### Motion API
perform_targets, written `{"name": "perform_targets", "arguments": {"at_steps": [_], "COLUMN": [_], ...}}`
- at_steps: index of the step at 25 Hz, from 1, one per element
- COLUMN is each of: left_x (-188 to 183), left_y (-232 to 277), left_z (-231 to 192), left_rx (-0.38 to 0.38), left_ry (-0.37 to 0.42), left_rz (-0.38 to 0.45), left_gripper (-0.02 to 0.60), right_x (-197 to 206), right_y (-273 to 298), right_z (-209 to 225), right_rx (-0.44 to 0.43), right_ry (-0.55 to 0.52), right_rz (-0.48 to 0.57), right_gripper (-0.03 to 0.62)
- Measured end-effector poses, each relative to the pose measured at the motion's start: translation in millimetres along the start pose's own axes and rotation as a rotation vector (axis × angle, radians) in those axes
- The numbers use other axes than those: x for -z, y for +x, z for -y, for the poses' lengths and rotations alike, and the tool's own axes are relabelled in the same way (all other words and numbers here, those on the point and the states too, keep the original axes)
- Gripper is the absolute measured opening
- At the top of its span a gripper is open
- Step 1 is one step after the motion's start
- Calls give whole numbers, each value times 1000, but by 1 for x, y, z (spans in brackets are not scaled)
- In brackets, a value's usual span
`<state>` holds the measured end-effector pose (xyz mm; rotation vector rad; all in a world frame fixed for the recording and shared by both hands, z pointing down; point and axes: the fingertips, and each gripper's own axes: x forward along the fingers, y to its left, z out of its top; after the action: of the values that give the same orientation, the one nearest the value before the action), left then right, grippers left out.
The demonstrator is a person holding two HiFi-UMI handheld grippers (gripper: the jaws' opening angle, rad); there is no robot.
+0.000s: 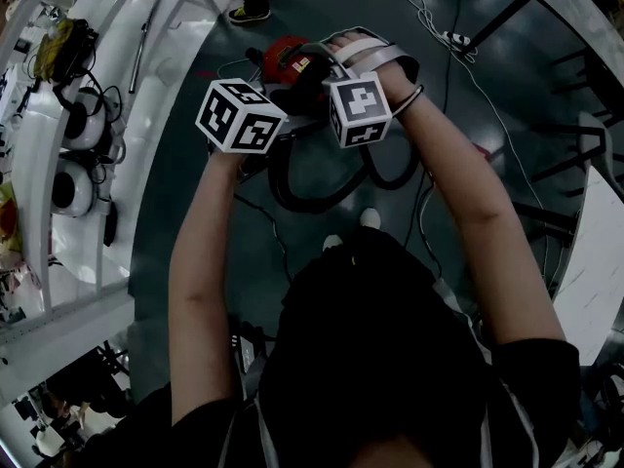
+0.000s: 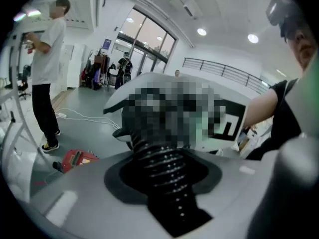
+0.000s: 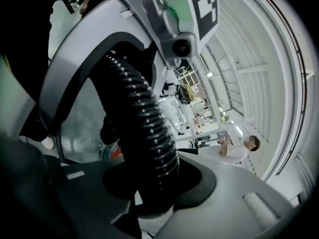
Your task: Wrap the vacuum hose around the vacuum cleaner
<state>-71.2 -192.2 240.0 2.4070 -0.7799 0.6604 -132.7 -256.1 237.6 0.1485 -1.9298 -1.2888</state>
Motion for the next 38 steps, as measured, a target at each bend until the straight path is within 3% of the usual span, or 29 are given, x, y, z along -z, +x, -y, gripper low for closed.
{"name": "perform_targets", "arguments": {"at_steps": [2, 4, 9, 13, 19, 23, 28, 32, 38], "left_x": [-6, -9, -2, -6, -23, -37, -54, -65, -68], "left_y": [-2, -5, -21, -40, -71, -87, -103, -112, -132], "left_z": [-5, -13, -38, -52, -57, -37, -5, 25, 62], "left_rx": [5, -32, -164, -251, -305, -282, -294, -294, -260], "left_ry": [-93, -132, -143, -143, -166, -92, 3, 87, 194], "left_rz": [82, 128, 178, 250, 411, 484, 527, 537, 579], "left_gripper": [161, 141, 135, 135, 135, 133, 130, 130, 130], "right_x": [4, 8, 25, 44, 72, 93, 112, 128, 123], "right_y": [4, 6, 4, 0, -4, -1, -1, 2, 14], "right_z": [3, 9, 22, 20, 0, -5, 18, 36, 48], "right_rx": [15, 38, 94, 118, 117, 109, 155, 179, 128], "right_ry": [20, 35, 139, 247, 372, 462, 556, 589, 580], "right_rz": [-12, -31, -48, -44, -61, -74, -58, -60, -15], "right_gripper": [154, 171, 219, 215, 215, 245, 292, 325, 339]}}
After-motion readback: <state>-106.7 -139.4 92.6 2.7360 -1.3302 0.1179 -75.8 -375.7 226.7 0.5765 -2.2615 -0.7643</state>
